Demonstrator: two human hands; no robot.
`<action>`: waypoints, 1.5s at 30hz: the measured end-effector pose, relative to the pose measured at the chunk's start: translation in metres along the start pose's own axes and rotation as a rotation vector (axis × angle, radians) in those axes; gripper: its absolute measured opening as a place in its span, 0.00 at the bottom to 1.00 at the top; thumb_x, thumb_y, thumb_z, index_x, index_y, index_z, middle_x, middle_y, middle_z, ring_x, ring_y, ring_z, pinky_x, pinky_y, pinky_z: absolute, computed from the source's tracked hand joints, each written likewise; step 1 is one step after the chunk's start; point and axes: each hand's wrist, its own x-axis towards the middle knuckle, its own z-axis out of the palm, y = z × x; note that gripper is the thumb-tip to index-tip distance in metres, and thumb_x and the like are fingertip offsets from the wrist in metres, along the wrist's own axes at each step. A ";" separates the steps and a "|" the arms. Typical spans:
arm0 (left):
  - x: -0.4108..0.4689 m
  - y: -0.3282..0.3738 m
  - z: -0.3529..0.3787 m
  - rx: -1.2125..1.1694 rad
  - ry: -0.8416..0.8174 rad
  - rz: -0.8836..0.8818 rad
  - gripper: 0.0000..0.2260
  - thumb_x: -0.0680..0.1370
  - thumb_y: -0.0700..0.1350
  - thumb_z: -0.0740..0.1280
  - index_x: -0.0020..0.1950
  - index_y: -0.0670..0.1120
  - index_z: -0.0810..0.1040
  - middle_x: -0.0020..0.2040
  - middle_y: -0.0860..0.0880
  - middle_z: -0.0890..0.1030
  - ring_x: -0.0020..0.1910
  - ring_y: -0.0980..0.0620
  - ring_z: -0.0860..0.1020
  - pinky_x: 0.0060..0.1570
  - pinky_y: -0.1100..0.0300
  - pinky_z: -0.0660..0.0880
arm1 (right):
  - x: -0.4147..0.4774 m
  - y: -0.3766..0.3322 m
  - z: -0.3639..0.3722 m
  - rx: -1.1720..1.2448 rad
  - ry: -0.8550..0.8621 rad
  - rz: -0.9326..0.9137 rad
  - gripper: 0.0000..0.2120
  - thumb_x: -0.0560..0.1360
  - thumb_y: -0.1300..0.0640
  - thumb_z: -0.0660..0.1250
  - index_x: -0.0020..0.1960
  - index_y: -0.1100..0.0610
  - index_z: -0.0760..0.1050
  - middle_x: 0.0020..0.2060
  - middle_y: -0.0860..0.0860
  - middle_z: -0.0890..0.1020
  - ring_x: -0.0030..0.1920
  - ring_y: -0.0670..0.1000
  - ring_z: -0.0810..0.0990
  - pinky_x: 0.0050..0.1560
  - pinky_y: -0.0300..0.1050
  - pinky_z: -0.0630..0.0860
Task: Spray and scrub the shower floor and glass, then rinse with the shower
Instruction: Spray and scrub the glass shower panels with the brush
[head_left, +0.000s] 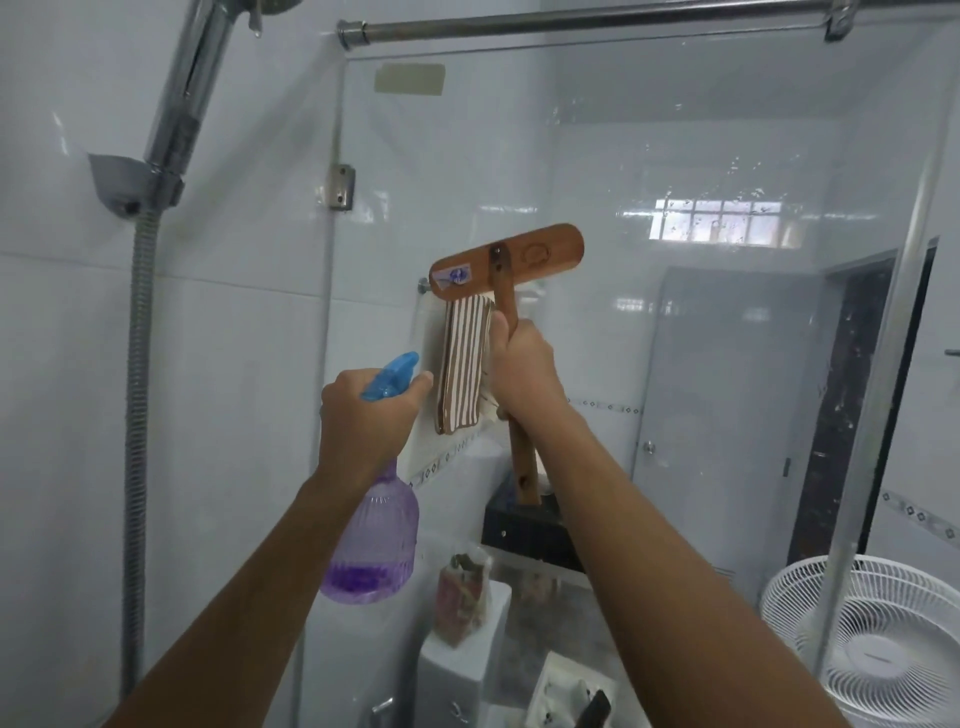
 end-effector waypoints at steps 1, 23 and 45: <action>0.001 -0.001 0.001 0.000 0.000 0.004 0.16 0.76 0.53 0.73 0.43 0.39 0.81 0.37 0.38 0.82 0.37 0.39 0.83 0.44 0.43 0.83 | -0.001 0.000 0.000 0.006 0.004 0.001 0.21 0.85 0.42 0.49 0.60 0.57 0.72 0.43 0.51 0.79 0.41 0.50 0.81 0.43 0.53 0.82; -0.031 0.010 0.075 -0.186 -0.373 -0.024 0.17 0.72 0.54 0.77 0.43 0.39 0.82 0.34 0.41 0.83 0.29 0.48 0.81 0.34 0.57 0.80 | -0.011 0.027 -0.157 -0.005 0.176 0.115 0.22 0.84 0.39 0.50 0.55 0.56 0.71 0.35 0.52 0.71 0.30 0.50 0.72 0.25 0.42 0.74; -0.019 0.019 0.061 -0.142 -0.126 0.150 0.17 0.74 0.57 0.74 0.42 0.42 0.81 0.36 0.42 0.83 0.33 0.44 0.82 0.31 0.62 0.79 | -0.135 0.130 -0.081 -0.153 0.048 0.223 0.17 0.84 0.41 0.50 0.51 0.50 0.73 0.39 0.49 0.78 0.37 0.45 0.77 0.38 0.40 0.77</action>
